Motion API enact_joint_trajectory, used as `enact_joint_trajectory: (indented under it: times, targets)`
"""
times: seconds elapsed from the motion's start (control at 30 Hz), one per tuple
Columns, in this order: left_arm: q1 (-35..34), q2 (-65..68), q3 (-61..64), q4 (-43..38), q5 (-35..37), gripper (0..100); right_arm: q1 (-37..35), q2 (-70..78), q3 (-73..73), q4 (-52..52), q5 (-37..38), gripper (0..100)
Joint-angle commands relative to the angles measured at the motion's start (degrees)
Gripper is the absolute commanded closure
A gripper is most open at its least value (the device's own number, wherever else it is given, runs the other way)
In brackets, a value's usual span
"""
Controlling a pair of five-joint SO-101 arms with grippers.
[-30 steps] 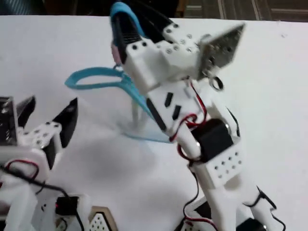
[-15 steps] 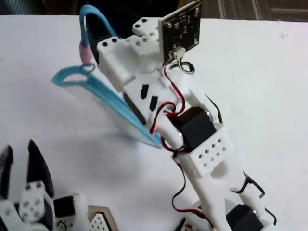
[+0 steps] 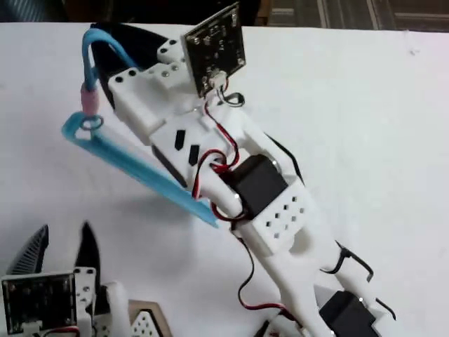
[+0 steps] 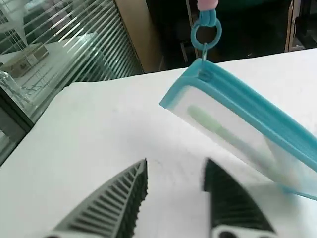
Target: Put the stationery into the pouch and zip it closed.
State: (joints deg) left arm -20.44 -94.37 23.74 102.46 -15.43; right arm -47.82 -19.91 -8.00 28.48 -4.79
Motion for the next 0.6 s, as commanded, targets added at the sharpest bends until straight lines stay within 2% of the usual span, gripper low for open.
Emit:
enact_joint_trajectory:
  times: [0.0,0.1,0.33,0.43,0.57]
  targets:
    - [-0.13,0.13,-2.2,0.09,5.98,70,-0.57,-0.22,-2.37,0.31,0.7,98.2]
    - [-0.13,2.95,-5.71,0.09,12.48,68,-0.66,-0.22,-2.29,0.31,0.7,98.2]
    - [1.54,19.03,-16.18,0.0,33.05,67,-0.66,-0.66,-2.29,0.4,0.7,98.2]
    - [7.08,26.07,-17.93,-0.09,36.48,67,-0.66,-0.66,-2.29,0.48,0.7,98.2]
    - [8.31,31.6,-19.78,-2.02,39.74,67,-0.66,-0.66,-2.29,0.48,0.7,98.2]
